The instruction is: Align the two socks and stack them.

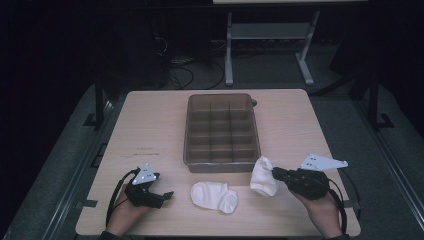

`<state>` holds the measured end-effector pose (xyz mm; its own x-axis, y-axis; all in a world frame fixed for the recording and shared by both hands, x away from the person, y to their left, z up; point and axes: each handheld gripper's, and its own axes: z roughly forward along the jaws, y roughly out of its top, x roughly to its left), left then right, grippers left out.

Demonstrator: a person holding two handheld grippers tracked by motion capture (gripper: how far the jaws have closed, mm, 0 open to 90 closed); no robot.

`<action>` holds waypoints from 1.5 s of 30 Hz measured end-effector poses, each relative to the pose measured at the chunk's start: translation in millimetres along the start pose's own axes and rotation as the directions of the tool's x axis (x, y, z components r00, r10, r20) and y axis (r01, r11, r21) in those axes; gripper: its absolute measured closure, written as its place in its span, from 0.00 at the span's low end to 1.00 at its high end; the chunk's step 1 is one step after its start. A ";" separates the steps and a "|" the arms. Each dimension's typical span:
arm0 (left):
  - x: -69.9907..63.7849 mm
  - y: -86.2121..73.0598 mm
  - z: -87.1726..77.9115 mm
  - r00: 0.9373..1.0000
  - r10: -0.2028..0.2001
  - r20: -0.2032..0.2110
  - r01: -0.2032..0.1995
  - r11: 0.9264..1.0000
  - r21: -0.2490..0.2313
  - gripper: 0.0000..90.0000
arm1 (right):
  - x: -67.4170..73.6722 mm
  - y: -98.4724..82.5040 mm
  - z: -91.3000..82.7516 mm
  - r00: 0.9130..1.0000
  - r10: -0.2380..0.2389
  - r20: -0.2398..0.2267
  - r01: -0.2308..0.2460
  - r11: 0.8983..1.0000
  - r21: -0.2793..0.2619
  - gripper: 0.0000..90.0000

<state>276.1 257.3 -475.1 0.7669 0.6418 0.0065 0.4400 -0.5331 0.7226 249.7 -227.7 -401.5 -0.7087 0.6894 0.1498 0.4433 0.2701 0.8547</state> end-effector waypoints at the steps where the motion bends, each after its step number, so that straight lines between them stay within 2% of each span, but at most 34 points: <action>1: 0.0 0.0 0.0 1.000 0.000 0.000 0.000 1.000 0.000 0.15 | 1.0 0.5 1.1 1.000 -0.002 -0.004 0.002 1.000 0.000 0.93; 14: -0.3 0.0 0.3 1.000 -0.004 0.000 0.004 1.000 -0.003 0.15 | 15.5 7.7 17.0 0.997 -0.039 -0.064 0.039 0.999 0.003 0.93; 25: -0.5 0.2 0.4 1.000 -0.006 -0.001 0.006 1.000 -0.003 0.15 | 27.4 18.2 33.0 0.990 -0.074 -0.118 0.075 0.997 0.002 0.93; 36: -0.7 0.2 0.6 1.000 -0.008 -0.001 0.008 1.000 -0.006 0.15 | 44.3 30.0 58.0 0.976 -0.111 -0.186 0.113 0.994 0.004 0.93; 45: -0.7 0.2 0.6 1.000 -0.008 -0.001 0.008 1.000 -0.005 0.15 | 55.6 37.2 76.2 0.964 -0.118 -0.238 0.121 0.993 -0.001 0.93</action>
<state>275.9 256.5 -475.4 0.7627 0.6468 0.0018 0.4437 -0.5253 0.7261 268.7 -128.1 -399.3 -0.8660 0.4730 0.1620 0.3540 0.3512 0.8668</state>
